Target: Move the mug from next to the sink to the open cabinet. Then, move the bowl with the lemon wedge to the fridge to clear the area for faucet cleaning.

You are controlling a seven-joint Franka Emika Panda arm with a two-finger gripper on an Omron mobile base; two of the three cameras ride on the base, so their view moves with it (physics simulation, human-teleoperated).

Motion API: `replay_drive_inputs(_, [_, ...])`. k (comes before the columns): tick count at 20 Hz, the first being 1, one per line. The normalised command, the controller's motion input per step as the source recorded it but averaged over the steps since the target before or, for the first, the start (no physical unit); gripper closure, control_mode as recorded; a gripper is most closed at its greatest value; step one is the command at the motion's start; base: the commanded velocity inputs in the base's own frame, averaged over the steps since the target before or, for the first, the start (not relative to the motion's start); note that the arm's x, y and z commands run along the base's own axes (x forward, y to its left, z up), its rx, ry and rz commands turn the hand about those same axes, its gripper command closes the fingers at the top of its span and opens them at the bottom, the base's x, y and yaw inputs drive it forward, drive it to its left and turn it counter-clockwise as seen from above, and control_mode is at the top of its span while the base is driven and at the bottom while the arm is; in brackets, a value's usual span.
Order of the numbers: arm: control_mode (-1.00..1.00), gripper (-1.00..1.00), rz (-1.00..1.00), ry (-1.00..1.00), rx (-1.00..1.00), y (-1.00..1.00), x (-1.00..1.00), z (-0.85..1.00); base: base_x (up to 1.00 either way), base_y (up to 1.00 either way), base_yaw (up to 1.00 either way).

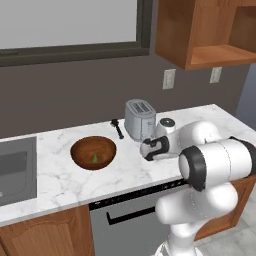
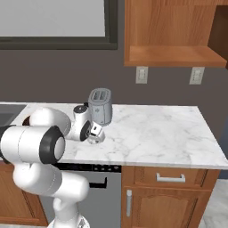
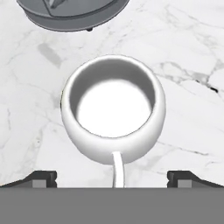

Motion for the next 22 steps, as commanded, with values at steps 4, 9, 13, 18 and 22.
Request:
replay_drive_inputs(4, [-1.0,-1.0,0.0,0.0,0.0,-0.04,0.17,-0.08,0.0,0.0,0.0])
replay_drive_inputs(9, [-1.0,-1.0,0.0,0.01,0.0,-0.06,0.0,-0.18,0.0,0.0,0.0])
replay_drive_inputs(13, [-1.0,-1.0,0.0,0.01,0.0,-0.02,0.0,-0.05,0.0,0.0,0.0])
replay_drive_inputs(18, [-1.0,1.0,0.0,0.0,0.0,0.0,0.0,0.0,0.0,0.0,0.0])
replay_drive_inputs(22, [-1.0,1.0,0.0,0.0,0.0,0.0,0.0,0.0,0.0,0.0,0.0])
